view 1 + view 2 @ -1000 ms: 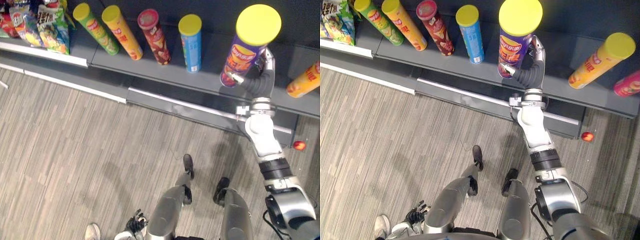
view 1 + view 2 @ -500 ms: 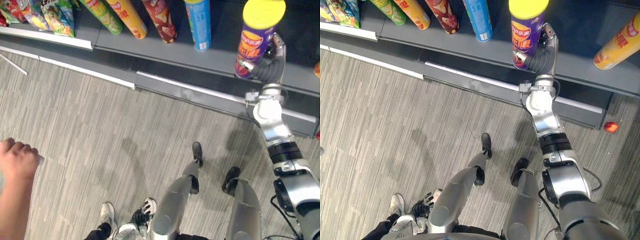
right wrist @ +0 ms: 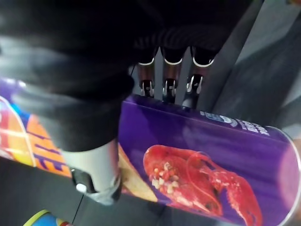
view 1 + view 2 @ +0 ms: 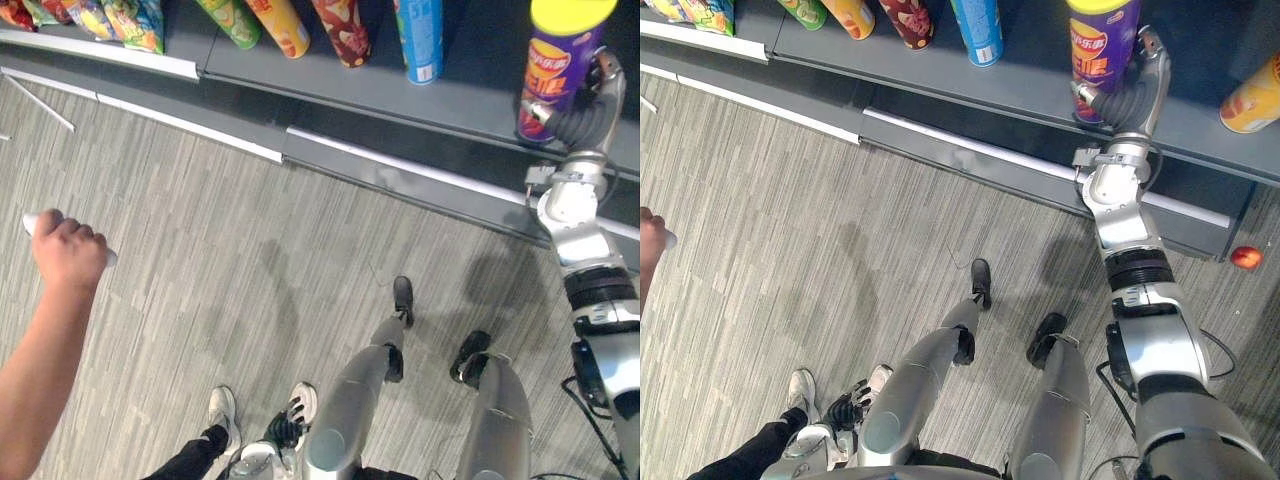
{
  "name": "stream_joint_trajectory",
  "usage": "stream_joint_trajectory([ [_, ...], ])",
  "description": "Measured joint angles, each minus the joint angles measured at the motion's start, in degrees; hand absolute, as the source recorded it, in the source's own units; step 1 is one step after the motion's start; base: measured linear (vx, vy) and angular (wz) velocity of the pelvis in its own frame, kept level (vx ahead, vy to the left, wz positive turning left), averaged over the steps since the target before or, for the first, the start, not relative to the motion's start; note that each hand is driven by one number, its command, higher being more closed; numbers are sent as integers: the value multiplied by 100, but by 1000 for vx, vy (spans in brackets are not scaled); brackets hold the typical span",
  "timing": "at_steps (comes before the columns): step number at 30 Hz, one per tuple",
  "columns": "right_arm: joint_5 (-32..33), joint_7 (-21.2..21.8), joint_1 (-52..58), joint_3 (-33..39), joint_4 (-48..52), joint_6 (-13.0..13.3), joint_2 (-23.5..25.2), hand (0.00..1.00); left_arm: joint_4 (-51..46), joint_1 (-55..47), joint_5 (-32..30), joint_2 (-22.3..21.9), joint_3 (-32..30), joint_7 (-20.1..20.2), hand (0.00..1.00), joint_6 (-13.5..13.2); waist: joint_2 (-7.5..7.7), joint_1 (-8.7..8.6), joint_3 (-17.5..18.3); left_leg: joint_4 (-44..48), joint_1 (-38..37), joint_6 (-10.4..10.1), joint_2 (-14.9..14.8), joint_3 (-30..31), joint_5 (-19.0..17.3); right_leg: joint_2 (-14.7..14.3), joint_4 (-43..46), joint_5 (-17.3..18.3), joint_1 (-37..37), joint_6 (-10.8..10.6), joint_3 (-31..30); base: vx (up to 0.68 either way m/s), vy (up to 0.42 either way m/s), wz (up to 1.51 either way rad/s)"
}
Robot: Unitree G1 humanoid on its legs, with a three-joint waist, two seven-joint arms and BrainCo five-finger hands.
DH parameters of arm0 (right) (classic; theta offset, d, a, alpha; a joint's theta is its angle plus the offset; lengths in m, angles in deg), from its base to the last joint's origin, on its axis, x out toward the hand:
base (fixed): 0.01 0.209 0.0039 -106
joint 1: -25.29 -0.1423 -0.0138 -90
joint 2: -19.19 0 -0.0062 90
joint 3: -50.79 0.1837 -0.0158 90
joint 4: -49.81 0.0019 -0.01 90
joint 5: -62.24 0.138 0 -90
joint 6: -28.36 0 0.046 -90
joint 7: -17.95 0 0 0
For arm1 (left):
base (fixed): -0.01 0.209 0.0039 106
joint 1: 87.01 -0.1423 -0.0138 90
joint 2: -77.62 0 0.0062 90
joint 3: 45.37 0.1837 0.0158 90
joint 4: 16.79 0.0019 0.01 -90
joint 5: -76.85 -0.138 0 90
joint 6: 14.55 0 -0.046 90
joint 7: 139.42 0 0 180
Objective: Put the gum and the chips on the shelf.
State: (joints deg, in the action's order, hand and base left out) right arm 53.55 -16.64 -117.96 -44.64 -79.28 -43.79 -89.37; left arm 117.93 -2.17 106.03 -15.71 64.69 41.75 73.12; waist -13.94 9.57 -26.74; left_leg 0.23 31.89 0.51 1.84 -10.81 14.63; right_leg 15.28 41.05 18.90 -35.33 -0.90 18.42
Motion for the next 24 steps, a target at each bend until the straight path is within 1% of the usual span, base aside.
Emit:
stream_joint_trajectory([
  [5,0,-70,-83,9,-15,0,-78,100,-140,2,1,-4,1,-49,0,-7,-9,80,6,44,86,-1,5,33,8,16,70,42,-84,20,12,-44,-72,4],
  [8,2,-153,-184,13,-46,4,-119,100,-201,2,48,-27,2,-78,0,-6,-11,160,7,52,108,4,42,36,12,74,170,100,-138,33,13,-36,-73,6],
  [10,2,-159,-247,11,-74,14,-118,100,-206,1,193,-42,3,-77,0,-2,-11,180,7,52,118,23,55,65,25,90,205,138,-142,29,33,-45,-90,8],
  [12,2,-172,-323,10,-88,17,-118,100,-207,0,203,-45,3,-77,0,-2,-12,187,9,63,152,23,53,77,25,92,210,146,-164,33,49,-34,-64,5],
  [15,3,-241,-457,16,-88,117,-125,100,-237,1,203,-45,2,-77,0,-6,-17,210,12,105,262,23,56,90,24,109,245,158,-260,38,63,-35,-67,5],
  [17,3,-243,-524,16,-87,121,-126,100,-259,0,202,-48,2,-76,0,-9,-17,231,12,127,289,23,81,103,24,158,308,200,-287,46,85,-24,-63,9],
  [20,2,-250,-572,12,-82,122,-127,100,-332,-7,201,-63,2,-76,0,-21,-17,324,12,139,307,23,94,124,24,185,373,246,-311,60,102,-30,-78,7],
  [24,2,-256,-605,-4,-76,121,-119,100,-342,-9,201,-68,-1,-76,0,-29,-17,341,12,139,361,18,97,188,36,194,404,286,-334,82,169,-37,-89,9],
])
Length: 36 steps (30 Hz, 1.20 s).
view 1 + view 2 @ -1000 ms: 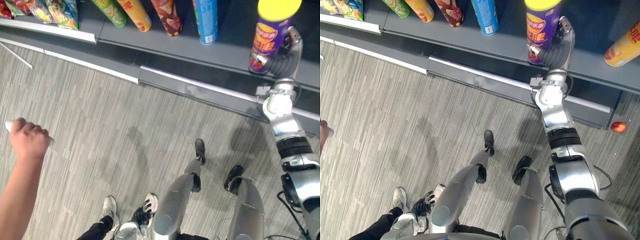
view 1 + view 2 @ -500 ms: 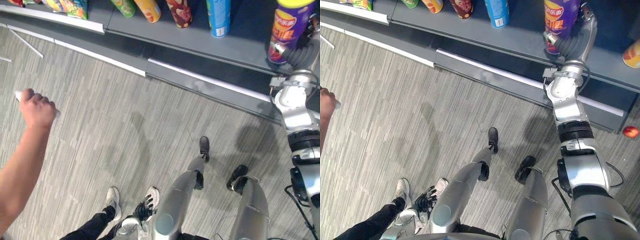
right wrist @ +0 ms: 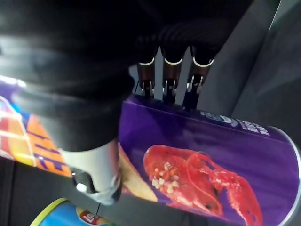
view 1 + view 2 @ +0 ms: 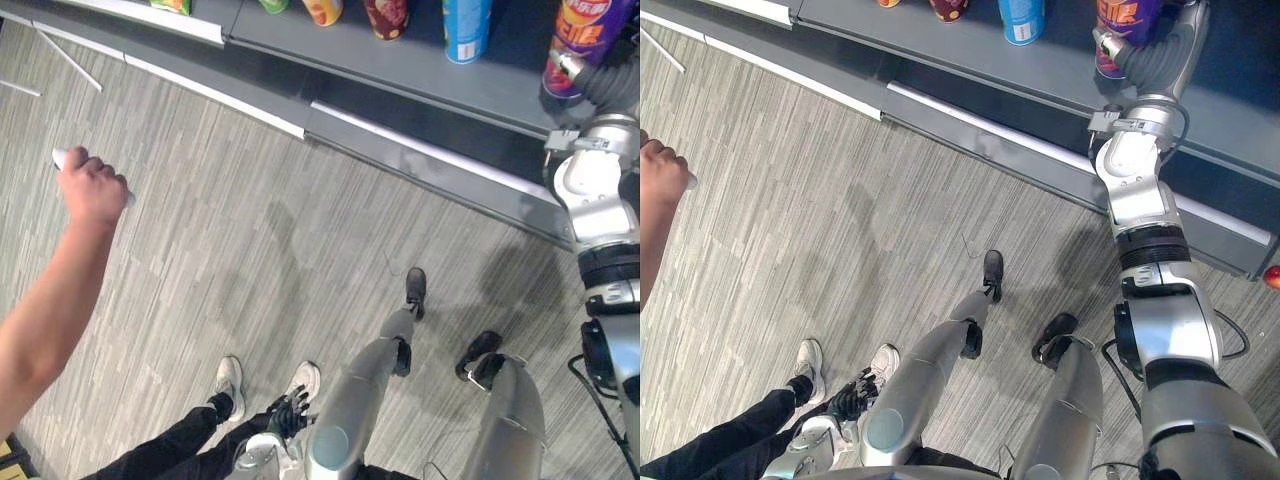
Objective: Put the gum and the chips on the shelf.
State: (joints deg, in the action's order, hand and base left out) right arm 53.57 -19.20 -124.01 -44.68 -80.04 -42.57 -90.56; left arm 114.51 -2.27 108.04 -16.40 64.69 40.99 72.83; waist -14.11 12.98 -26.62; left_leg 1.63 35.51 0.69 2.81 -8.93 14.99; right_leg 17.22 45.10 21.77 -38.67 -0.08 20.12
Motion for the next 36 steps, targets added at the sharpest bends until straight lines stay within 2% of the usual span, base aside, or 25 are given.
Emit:
stream_joint_trajectory([
  [5,13,-128,-26,11,0,-1,1,100,-5,-2,0,0,-4,2,0,-10,0,-2,0,1,27,0,2,-3,-1,10,7,25,-22,-2,5,-20,-78,1],
  [12,12,-141,-91,55,84,-1,1,100,-15,-44,-1,-4,-25,62,0,-102,0,-11,0,17,102,-2,-12,-18,-4,11,37,56,-115,11,5,-13,-79,0],
  [36,11,-151,-117,90,140,-3,21,100,-62,-118,20,-52,-136,146,0,-128,1,-32,-1,64,232,6,-4,-209,-52,72,159,68,-346,15,-128,-13,-64,-2],
])
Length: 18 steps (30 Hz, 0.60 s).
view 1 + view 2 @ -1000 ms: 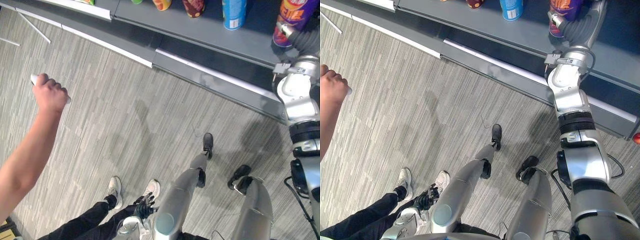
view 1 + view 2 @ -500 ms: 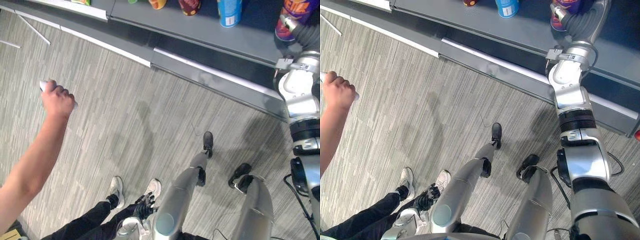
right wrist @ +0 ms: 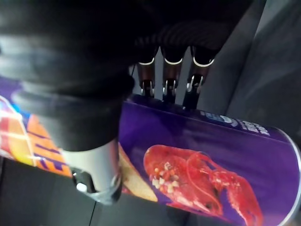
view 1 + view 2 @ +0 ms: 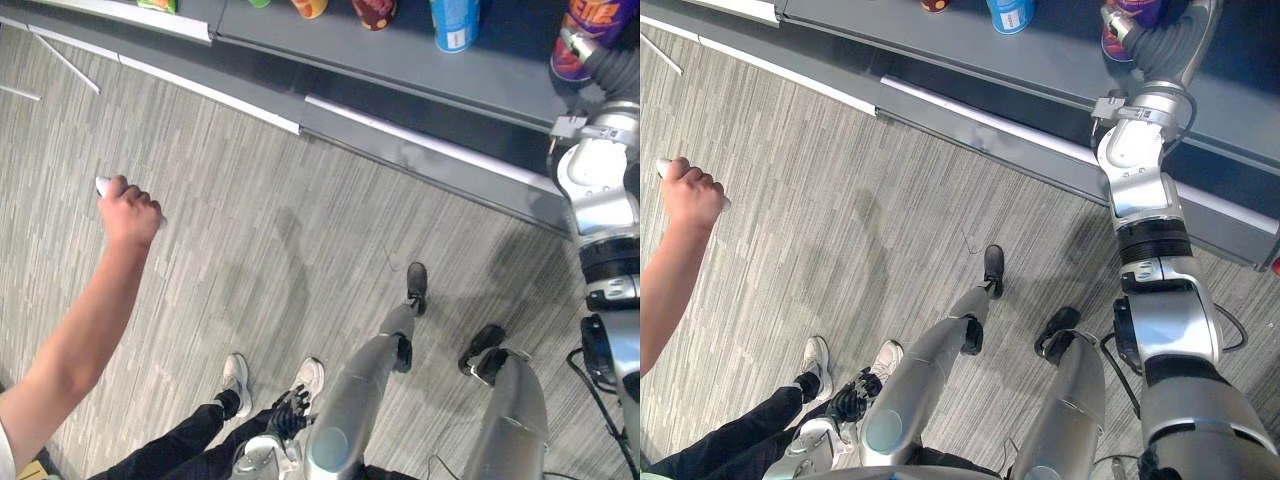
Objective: Put the gum and the chips on the shelf.
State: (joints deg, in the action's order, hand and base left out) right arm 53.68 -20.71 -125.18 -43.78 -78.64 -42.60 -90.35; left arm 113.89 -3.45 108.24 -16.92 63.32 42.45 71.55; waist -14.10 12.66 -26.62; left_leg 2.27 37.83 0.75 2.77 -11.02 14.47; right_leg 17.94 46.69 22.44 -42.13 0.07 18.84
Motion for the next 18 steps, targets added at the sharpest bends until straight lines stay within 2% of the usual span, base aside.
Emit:
stream_joint_trajectory([
  [7,-6,1,-1,-28,38,0,5,100,-5,-1,0,0,-23,44,0,12,1,2,-1,7,11,1,4,-54,0,27,42,0,-47,0,-22,-15,-61,-2],
  [8,-6,1,-1,-32,56,1,5,0,-5,0,0,0,-33,56,0,20,1,-2,-1,7,11,2,3,-56,0,27,42,0,-47,0,-22,-20,-54,0],
  [18,-2,-8,-4,-40,239,50,5,0,-5,0,0,-1,-40,73,0,25,1,0,-1,8,14,3,4,-70,-1,39,42,0,-49,0,-21,-15,-55,0],
])
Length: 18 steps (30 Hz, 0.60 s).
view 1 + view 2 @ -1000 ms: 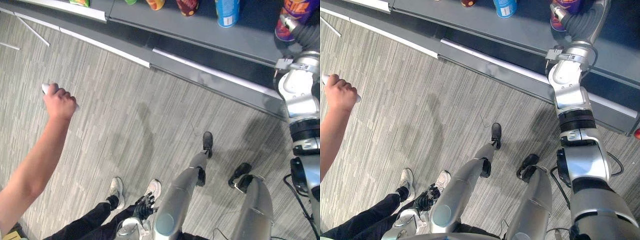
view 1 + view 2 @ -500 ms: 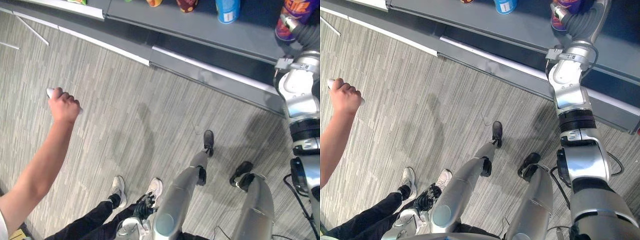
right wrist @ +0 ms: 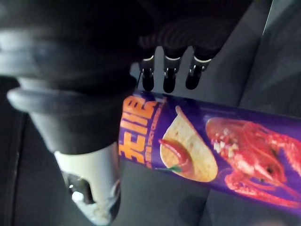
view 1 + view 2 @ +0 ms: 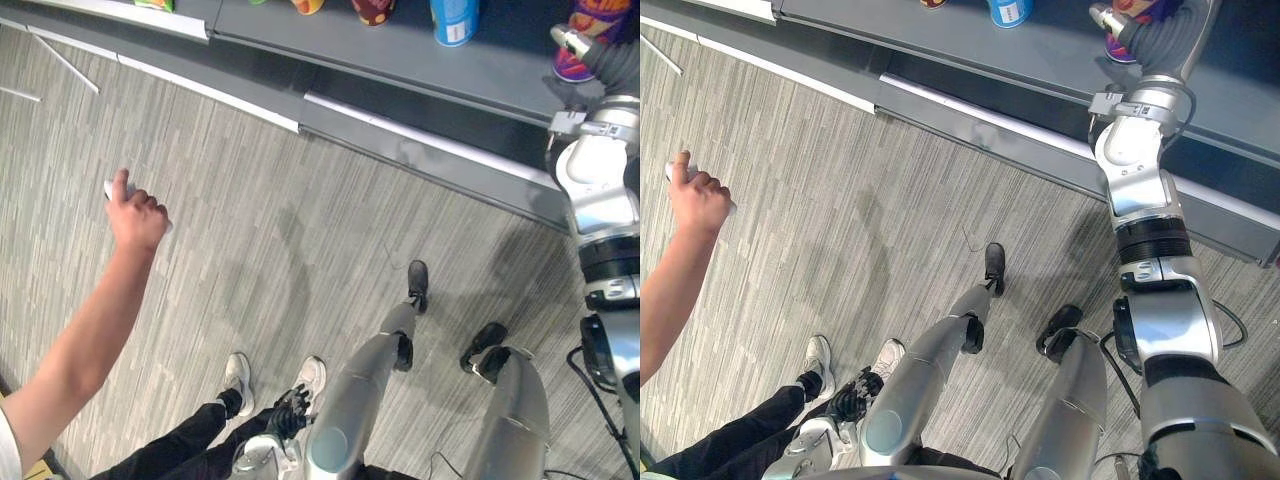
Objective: Put the gum and the chips on the shelf.
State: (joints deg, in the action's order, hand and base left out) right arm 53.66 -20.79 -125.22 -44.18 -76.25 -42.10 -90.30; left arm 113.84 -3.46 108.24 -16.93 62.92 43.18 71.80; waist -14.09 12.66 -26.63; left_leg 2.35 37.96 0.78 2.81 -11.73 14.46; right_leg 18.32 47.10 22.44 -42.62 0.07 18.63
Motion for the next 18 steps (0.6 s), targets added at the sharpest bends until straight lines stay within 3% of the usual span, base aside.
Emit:
stream_joint_trajectory([
  [18,4,21,2,2,-45,0,5,0,1,-12,-1,0,-1,0,0,0,0,-21,0,-3,-60,6,-3,-10,7,2,-7,-2,54,0,-1,-6,-27,0],
])
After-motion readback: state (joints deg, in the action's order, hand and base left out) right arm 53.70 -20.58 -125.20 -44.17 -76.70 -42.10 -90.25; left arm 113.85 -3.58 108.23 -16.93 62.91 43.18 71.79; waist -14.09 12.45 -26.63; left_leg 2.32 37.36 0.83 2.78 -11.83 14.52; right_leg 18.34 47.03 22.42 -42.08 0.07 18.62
